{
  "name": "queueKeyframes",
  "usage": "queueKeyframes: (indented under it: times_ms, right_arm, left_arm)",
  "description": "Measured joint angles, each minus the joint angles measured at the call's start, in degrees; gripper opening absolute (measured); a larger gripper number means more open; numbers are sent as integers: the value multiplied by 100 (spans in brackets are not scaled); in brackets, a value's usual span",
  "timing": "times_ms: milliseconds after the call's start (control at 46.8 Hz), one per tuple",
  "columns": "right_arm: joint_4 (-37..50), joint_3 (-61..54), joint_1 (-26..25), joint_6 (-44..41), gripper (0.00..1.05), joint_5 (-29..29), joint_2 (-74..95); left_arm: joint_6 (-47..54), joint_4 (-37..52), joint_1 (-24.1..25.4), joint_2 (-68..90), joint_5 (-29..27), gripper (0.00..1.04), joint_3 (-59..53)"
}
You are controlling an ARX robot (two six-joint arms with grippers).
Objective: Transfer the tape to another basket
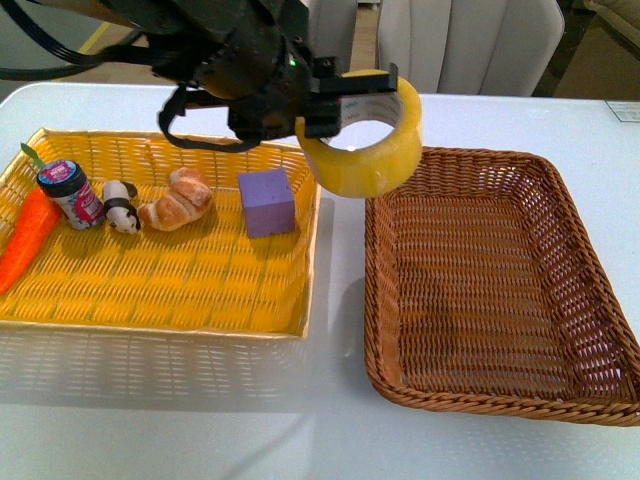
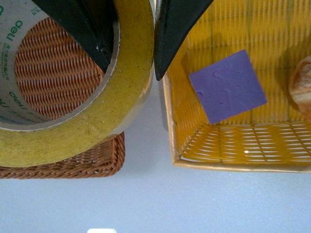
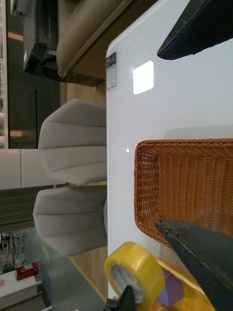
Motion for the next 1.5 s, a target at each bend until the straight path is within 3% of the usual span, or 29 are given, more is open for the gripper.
queueKeyframes:
  times_ms: [513, 662, 1068, 1389, 1431, 1453, 1495]
  right_arm:
    - [0, 0, 0, 0, 96, 0, 0]
    - [0, 0, 0, 0, 96, 0, 0]
    - [0, 0, 0, 0, 96, 0, 0]
    - [0, 0, 0, 0, 96, 0, 0]
    - [0, 0, 0, 0, 96, 0, 0]
    - [0, 0, 0, 0, 96, 0, 0]
    - [0, 0, 0, 0, 96, -22, 0]
  left_arm:
    - [-96, -433, -844, 686, 96, 15, 909]
    - [-138, -472, -973, 750, 219, 43, 918]
    - [-221, -22, -881, 472, 275, 98, 389]
    - [-269, 1377, -181, -1005, 328, 96, -1438]
    - [-59, 2090, -83, -1235, -79, 92, -1910]
    - [232, 2964, -42, -1344, -863, 86, -2299]
    - [654, 4026, 81, -1554, -1512, 79, -2894]
